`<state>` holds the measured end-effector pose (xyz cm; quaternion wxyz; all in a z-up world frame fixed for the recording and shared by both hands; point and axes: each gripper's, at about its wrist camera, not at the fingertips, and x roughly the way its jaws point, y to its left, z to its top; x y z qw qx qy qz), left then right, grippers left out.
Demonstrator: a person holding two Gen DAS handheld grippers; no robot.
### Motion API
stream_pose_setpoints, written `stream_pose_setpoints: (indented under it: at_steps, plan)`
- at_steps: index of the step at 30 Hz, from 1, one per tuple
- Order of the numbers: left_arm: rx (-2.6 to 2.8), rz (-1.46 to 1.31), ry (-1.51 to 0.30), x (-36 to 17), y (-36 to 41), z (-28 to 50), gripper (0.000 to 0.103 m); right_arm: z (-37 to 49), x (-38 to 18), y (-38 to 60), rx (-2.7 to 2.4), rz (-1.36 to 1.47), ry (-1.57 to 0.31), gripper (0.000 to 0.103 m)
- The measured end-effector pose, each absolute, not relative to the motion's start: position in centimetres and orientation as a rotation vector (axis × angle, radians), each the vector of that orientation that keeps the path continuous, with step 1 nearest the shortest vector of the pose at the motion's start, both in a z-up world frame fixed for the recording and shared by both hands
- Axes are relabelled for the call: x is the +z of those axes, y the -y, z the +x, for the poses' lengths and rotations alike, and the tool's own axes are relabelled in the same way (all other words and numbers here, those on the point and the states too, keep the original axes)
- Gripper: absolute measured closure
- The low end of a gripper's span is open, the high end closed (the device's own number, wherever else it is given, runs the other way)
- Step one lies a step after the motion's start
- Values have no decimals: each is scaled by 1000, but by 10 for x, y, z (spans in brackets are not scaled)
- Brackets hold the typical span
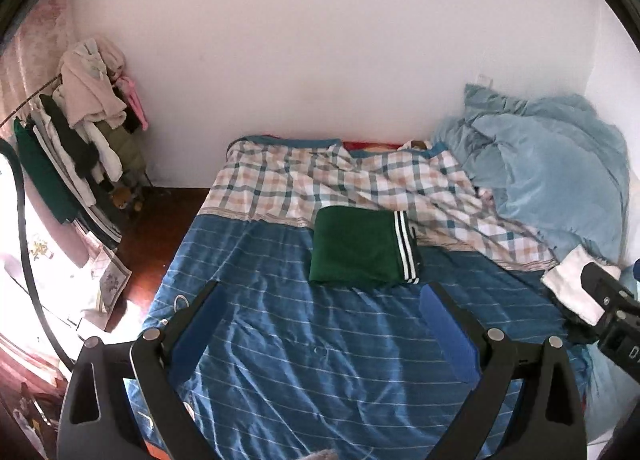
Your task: Fold large clothes
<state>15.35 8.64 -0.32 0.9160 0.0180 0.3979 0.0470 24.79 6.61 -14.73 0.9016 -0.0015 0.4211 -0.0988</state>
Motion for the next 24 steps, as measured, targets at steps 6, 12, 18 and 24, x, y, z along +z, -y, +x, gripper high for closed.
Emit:
stream_pose_setpoints:
  at_steps: [6,12,18,24]
  plan:
    - [85,36,-773,15,-84,129,4,219,-127,-65,-199,-1,-836,7]
    - [104,24,-758,20,-83,115,4,204,-117,-65,-186,-19,-814,6]
    - [100,19,-738,27,-82,104,4,196,-116,-63,-160,-16,-801,5]
    - [94,6,-734,32,-80,99,4,192,-113,-60,-151,-22,-790,4]
